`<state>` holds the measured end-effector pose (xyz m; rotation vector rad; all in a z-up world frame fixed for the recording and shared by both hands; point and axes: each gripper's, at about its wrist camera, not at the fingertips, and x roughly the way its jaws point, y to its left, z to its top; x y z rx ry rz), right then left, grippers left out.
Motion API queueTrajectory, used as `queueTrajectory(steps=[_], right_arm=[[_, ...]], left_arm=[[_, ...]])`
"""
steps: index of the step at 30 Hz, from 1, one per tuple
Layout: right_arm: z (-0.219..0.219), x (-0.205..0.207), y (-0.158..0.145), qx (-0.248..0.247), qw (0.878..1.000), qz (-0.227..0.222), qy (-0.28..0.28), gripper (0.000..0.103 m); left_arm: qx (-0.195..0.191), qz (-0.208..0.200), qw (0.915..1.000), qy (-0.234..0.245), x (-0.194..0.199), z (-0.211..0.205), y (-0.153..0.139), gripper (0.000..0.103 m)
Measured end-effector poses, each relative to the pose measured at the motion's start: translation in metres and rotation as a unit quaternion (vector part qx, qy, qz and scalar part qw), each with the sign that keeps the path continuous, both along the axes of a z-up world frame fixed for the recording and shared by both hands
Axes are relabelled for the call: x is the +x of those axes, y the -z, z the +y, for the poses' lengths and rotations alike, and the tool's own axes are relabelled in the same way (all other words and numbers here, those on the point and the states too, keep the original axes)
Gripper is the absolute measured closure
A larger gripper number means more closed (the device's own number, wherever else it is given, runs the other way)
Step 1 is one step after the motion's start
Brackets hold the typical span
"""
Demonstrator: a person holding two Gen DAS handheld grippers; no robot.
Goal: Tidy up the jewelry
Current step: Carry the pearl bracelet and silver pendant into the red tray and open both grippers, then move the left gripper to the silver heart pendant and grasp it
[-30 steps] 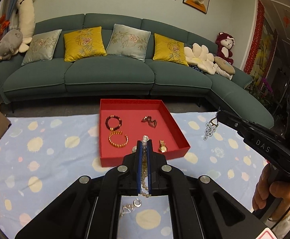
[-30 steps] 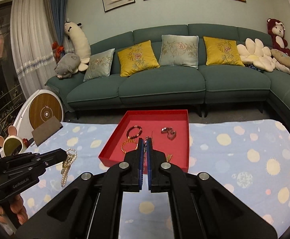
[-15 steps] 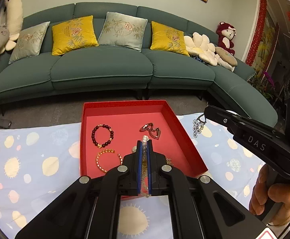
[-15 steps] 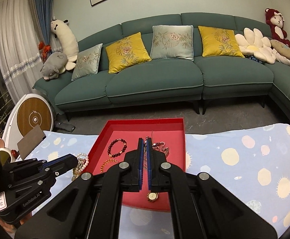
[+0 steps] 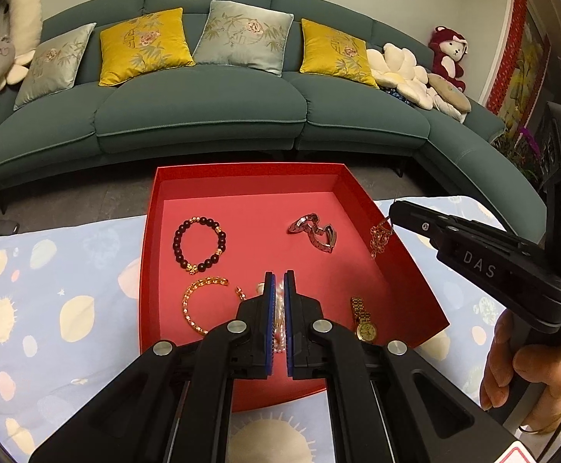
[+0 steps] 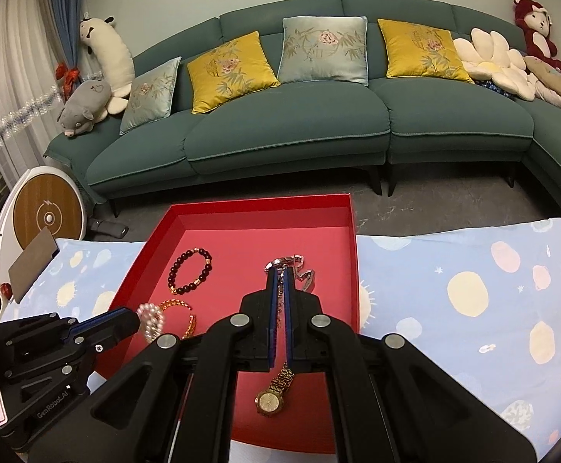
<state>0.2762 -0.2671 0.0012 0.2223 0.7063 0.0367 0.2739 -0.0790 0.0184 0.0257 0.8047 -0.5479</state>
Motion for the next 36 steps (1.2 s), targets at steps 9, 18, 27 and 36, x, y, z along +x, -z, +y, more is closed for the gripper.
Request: queueTrajectory(steps=[9, 18, 27, 36], right_arm=[[-0.004, -0.004, -0.011, -0.003, 1.0, -0.017, 0.015, 0.083], [0.008, -0.038, -0.066, -0.013, 0.998, -0.061, -0.004, 0.068], [0.023, -0.113, -0.1, -0.018, 0.996, -0.085, -0.019, 0.067], [0.012, -0.191, -0.075, -0.021, 0.998, -0.057, -0.002, 0.061]], left_arm=[[-0.016, -0.01, 0.999, -0.04, 0.006, 0.017, -0.015, 0.077], [-0.026, -0.049, 0.997, -0.053, -0.014, 0.035, -0.062, 0.076], [-0.006, -0.072, 0.9966, -0.041, -0.076, 0.055, -0.095, 0.076], [0.011, -0.041, 0.9977, -0.052, -0.143, 0.089, -0.068, 0.076]])
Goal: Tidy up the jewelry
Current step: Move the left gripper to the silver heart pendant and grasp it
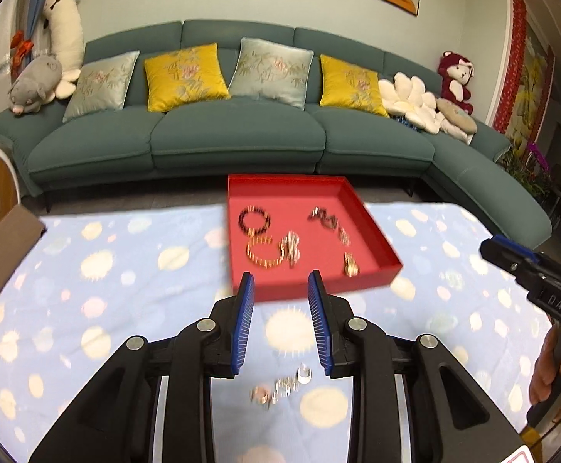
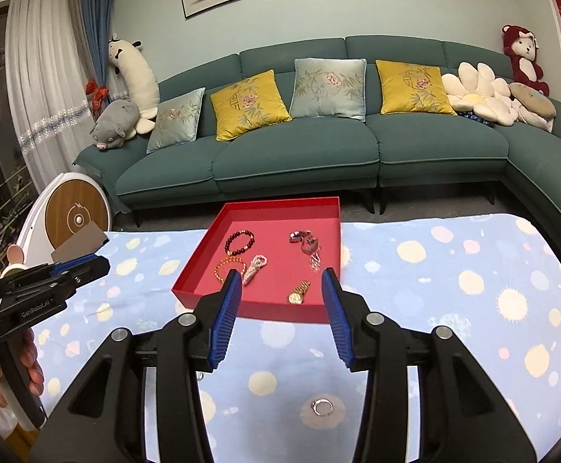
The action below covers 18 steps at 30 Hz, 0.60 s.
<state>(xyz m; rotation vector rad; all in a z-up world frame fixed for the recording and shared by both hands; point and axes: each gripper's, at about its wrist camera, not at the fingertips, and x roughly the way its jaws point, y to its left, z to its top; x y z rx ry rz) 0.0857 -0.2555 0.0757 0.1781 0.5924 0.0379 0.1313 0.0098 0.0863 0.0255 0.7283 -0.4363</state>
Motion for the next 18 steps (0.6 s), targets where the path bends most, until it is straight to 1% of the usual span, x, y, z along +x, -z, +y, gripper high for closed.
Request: queueTrajectory(steps=[3, 5, 9, 12, 18], right_arm=[[0.001, -0.019, 0.011, -0.011, 1.0, 0.013, 0.004, 0.061], [0.001, -0.029, 0.019, -0.007, 1.0, 0.021, 0.004, 0.061], [0.004, -0.04, 0.035, -0.018, 0.999, 0.039, 0.005, 0.061], [0.002, -0.042, 0.05, -0.021, 0.998, 0.061, 0.006, 0.061], [-0.001, -0.044, 0.071, -0.02, 0.996, 0.084, 0.007, 0.061]], left_arm=[[0.001, 0.028, 0.9996, 0.0, -0.014, 0.005, 0.019, 0.076], [0.009, 0.04, 0.9991, 0.007, -0.022, 0.004, 0.034, 0.076], [0.035, 0.042, 0.9981, 0.028, -0.036, -0.003, 0.064, 0.076], [0.054, 0.041, 0.9965, 0.048, -0.04, -0.012, 0.083, 0.076], [0.063, 0.051, 0.9947, 0.064, -0.038, -0.018, 0.107, 0.076]])
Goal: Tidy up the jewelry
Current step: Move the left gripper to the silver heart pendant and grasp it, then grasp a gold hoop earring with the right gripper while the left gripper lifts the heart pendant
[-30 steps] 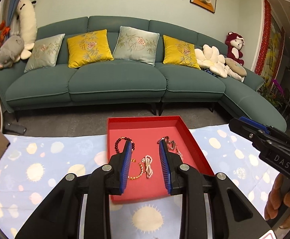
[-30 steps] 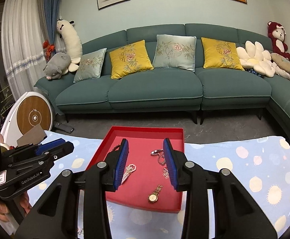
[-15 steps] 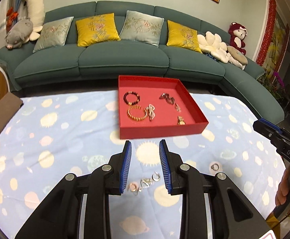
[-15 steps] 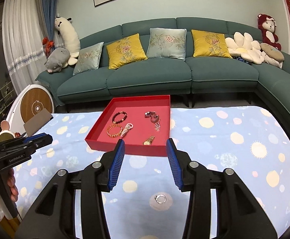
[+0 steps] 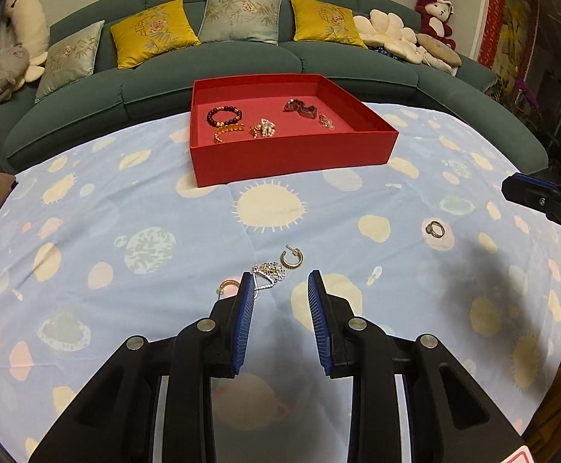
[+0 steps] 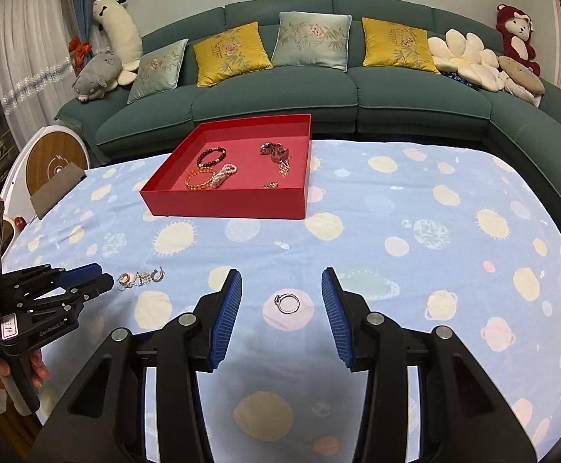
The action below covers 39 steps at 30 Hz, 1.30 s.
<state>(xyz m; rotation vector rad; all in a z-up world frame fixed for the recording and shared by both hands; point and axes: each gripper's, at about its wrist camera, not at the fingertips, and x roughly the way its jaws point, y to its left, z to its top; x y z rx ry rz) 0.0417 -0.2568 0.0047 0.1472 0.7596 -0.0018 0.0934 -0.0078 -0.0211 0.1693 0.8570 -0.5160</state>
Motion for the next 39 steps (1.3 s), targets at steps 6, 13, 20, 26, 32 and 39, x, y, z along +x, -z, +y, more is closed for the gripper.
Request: queueTrajectory(steps=[6, 13, 20, 26, 32, 39], right_arm=[[0.001, 0.003, 0.008, 0.01, 1.0, 0.014, -0.006, 0.061], [0.001, 0.007, 0.014, 0.017, 1.0, 0.025, -0.008, 0.061], [-0.002, 0.009, 0.018, 0.02, 0.999, 0.032, -0.009, 0.061], [0.0, 0.01, 0.019, 0.022, 0.999, 0.034, -0.014, 0.061], [-0.001, 0.011, 0.018, 0.026, 0.999, 0.032, -0.014, 0.061], [0.0, 0.012, 0.017, 0.029, 0.999, 0.03, -0.017, 0.061]], left_arm=[[0.008, 0.007, 0.9999, 0.012, 0.006, -0.007, 0.016, 0.076], [0.016, 0.001, 0.9997, 0.016, 0.023, -0.018, 0.027, 0.076], [0.011, 0.006, 0.9998, 0.017, 0.027, -0.019, 0.036, 0.078], [0.004, 0.004, 0.9998, 0.017, 0.024, -0.017, 0.037, 0.082], [-0.016, 0.029, 0.9987, 0.038, 0.016, -0.013, 0.035, 0.103], [-0.019, 0.009, 0.9995, 0.026, 0.012, -0.007, 0.027, 0.099]])
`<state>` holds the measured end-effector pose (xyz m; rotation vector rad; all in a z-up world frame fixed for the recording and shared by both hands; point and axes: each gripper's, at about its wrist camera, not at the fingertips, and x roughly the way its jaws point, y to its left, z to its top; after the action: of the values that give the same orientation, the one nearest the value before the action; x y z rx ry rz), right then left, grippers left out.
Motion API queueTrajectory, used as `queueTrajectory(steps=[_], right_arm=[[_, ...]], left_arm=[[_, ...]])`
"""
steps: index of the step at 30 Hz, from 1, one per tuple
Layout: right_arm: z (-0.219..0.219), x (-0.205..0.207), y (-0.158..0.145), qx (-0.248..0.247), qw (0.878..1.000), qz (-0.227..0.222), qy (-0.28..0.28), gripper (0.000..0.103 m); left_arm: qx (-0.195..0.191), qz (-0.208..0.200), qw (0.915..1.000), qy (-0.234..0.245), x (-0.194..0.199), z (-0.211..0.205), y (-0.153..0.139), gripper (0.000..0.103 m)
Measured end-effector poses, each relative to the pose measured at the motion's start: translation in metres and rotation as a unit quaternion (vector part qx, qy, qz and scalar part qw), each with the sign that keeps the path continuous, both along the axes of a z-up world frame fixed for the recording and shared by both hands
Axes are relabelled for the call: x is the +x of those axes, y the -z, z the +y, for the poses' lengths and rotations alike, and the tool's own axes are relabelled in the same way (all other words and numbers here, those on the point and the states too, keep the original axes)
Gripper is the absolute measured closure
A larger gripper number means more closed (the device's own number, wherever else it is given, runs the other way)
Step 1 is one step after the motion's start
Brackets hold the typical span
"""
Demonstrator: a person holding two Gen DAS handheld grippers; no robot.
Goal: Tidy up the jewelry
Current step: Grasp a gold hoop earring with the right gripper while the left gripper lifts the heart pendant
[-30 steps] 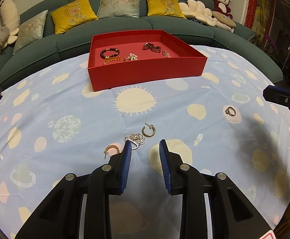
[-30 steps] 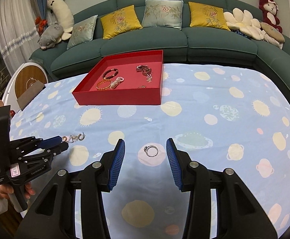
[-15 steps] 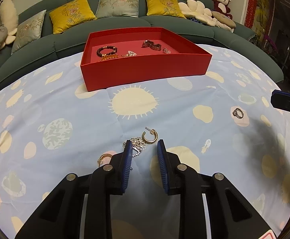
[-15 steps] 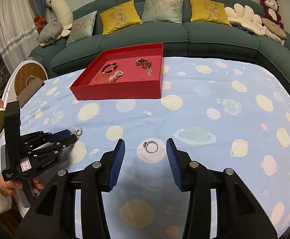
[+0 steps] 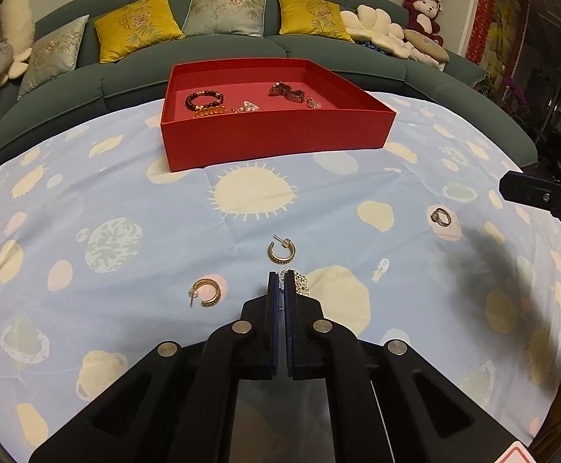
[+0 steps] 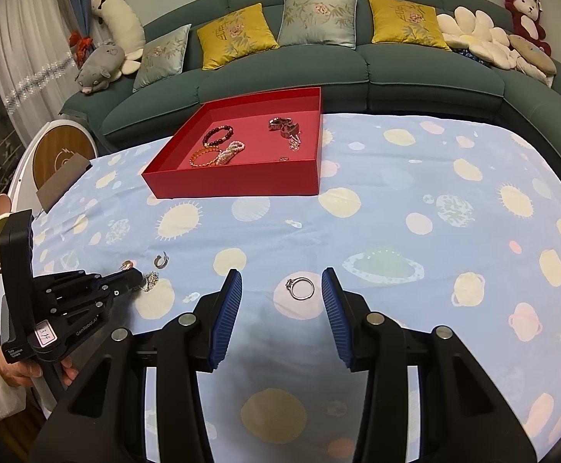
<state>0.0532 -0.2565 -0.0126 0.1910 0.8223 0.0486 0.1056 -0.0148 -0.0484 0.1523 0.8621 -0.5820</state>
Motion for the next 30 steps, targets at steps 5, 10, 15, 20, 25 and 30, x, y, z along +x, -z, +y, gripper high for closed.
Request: queueTrajectory(steps=[5, 10, 15, 20, 25, 30], right_arm=[[0.001, 0.001, 0.001, 0.001, 1.0, 0.0, -0.002, 0.061], [0.002, 0.001, 0.001, -0.001, 1.0, 0.0, -0.004, 0.061], [0.004, 0.0, 0.001, -0.001, 1.0, 0.001, -0.005, 0.061], [0.004, 0.0, 0.001, -0.001, 1.0, 0.002, -0.005, 0.061], [0.004, 0.0, 0.002, -0.001, 1.0, 0.002, -0.005, 0.061], [0.004, 0.001, 0.004, -0.001, 1.0, 0.007, -0.007, 0.061]], left_arm=[[0.022, -0.012, 0.9997, 0.001, -0.004, -0.008, 0.004, 0.069], [0.034, -0.004, 0.9994, -0.003, 0.001, -0.011, 0.009, 0.067], [0.041, -0.005, 0.9991, 0.013, -0.004, -0.02, 0.011, 0.067], [0.038, -0.004, 0.9991, 0.016, -0.007, -0.022, 0.011, 0.085], [0.036, -0.002, 0.9992, 0.016, -0.008, -0.02, 0.01, 0.089], [0.015, 0.006, 0.9998, 0.007, -0.01, -0.013, -0.001, 0.09]])
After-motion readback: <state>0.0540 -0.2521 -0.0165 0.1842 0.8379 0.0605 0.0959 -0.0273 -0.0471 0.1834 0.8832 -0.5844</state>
